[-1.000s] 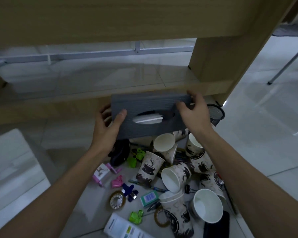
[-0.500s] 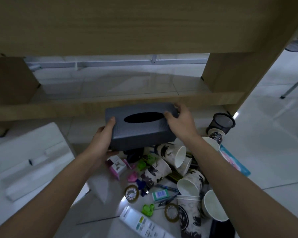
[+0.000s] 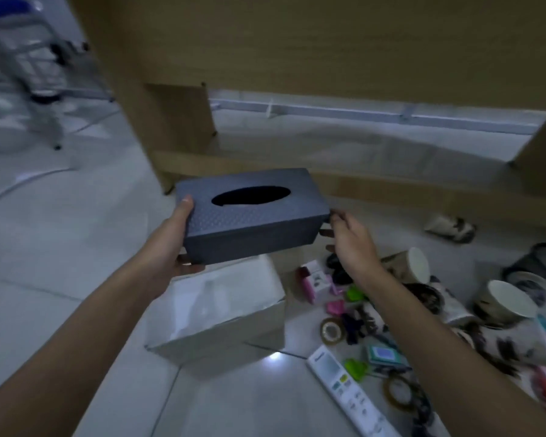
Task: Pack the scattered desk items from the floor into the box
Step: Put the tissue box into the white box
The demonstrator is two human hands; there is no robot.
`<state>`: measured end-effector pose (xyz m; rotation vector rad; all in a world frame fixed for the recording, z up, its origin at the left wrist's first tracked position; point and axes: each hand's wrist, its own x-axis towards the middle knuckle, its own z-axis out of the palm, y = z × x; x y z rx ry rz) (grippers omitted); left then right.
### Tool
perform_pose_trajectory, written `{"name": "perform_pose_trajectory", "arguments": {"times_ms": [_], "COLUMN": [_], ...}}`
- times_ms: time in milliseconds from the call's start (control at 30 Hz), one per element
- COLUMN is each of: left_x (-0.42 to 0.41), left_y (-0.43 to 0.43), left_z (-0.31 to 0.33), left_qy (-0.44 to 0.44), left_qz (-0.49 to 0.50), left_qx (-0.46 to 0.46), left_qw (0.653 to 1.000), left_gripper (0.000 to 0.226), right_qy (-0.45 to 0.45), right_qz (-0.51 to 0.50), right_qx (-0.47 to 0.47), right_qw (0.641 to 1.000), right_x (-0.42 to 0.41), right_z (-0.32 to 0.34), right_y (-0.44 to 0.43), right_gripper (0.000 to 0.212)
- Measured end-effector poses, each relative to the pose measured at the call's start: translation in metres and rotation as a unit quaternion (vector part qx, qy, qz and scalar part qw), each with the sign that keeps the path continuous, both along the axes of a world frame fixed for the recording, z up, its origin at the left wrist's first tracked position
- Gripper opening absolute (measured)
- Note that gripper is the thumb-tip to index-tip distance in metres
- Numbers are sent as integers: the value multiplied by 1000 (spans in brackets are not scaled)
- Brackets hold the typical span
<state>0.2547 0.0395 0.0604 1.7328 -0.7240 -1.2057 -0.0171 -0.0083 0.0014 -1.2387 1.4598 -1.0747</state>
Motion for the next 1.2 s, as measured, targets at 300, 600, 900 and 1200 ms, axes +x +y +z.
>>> {"name": "perform_pose_trajectory", "arguments": {"times_ms": [300, 600, 900, 1200], "left_x": [73, 34, 6, -8], "left_y": [69, 63, 3, -36], "left_z": [-15, -36, -28, -33], "left_qy": [22, -32, -236, -366], "left_qz": [127, 161, -100, -184], "left_qx": [19, -28, 37, 164], "left_qw": [992, 986, 966, 897], "left_gripper": [40, 86, 91, 83], "right_qy": [10, 8, 127, 156], "right_qz": [107, 46, 131, 167], "right_qx": [33, 26, -97, -142], "right_qw": [994, 999, 978, 963], "right_x": [87, 88, 92, 98], "right_z": [-22, -38, -45, -50], "right_y": [16, 4, 11, 20], "right_gripper": [27, 21, 26, 33]}}
